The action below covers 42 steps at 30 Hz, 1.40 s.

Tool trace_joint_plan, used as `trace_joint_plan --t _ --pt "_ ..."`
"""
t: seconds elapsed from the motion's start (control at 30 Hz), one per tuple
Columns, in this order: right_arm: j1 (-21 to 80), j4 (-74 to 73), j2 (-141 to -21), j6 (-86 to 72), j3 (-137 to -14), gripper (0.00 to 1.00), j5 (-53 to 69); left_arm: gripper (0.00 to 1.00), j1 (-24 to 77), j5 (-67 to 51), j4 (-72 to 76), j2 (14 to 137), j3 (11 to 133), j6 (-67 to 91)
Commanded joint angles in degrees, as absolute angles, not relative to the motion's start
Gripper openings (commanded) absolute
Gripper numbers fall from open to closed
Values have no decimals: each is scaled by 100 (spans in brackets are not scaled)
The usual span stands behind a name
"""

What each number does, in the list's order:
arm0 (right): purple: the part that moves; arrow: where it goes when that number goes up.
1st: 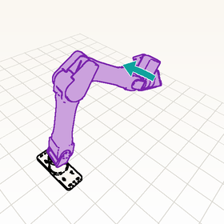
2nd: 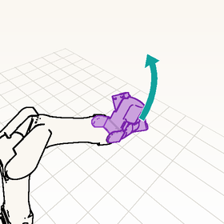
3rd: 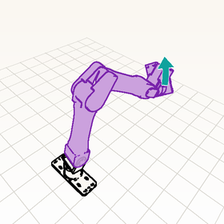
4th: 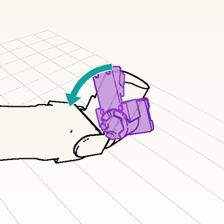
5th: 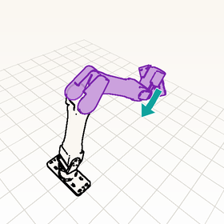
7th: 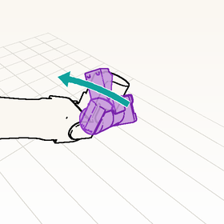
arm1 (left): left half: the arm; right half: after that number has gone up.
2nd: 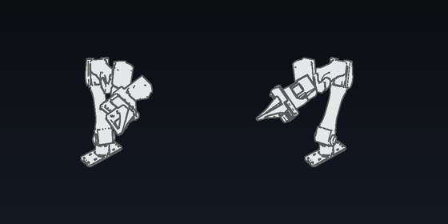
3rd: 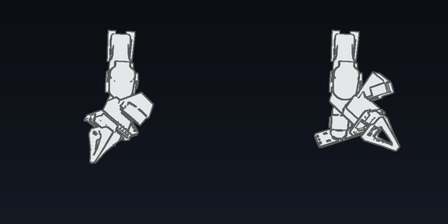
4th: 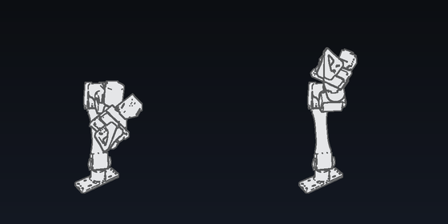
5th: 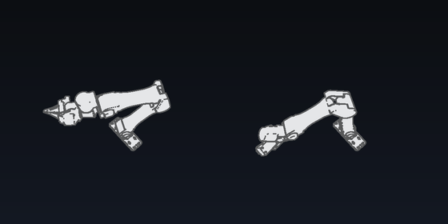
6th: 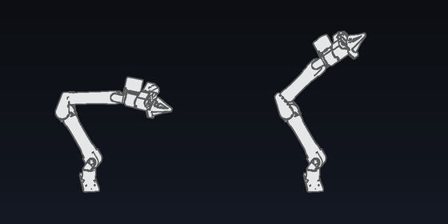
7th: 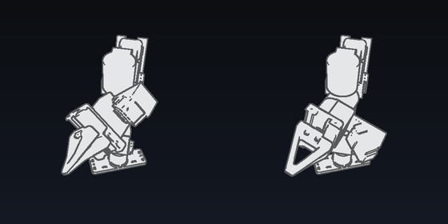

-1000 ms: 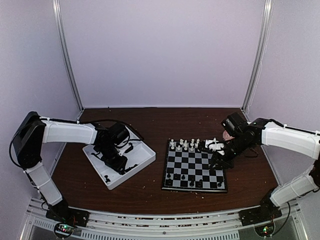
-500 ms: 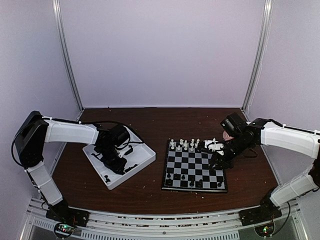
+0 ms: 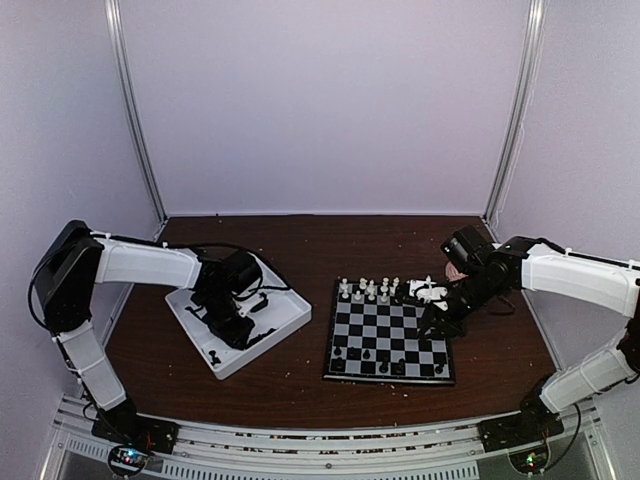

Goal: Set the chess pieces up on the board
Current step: Pick up the bishop from the storage box, then pass from the left arm to the right

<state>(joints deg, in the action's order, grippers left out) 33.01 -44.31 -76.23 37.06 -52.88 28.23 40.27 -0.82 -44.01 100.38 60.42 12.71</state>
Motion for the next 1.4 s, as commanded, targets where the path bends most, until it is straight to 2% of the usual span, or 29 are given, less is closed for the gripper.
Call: trace_joint_plan --t 0.0,0.3,0.5,0.7,0.9,1.1,1.37 --pt "3278 -4424 -7655 3692 -5241 27 2770 26 4008 -34 -4456 10203 6211 1109" --pt "3279 -4444 -7673 3670 -5268 27 2794 14 4008 -53 -4535 10133 6165 1087" --pt "3278 -4489 -7662 3390 -5611 25 2812 9 4008 216 -4352 9276 5965 1048" --pt "3216 -4369 -7806 2786 -6380 27 3379 9 4095 35 -3554 8178 5624 991" --pt "3218 -4873 -8933 2037 -7750 34 4842 10 4607 -508 -2180 7579 5376 943" --pt "3287 -5109 -10107 1170 -8760 39 6242 11 5150 -771 -1134 7605 5411 1031" --pt "3750 -4851 -10521 665 -9190 42 6212 11 5592 -1011 -711 8229 5915 1211"
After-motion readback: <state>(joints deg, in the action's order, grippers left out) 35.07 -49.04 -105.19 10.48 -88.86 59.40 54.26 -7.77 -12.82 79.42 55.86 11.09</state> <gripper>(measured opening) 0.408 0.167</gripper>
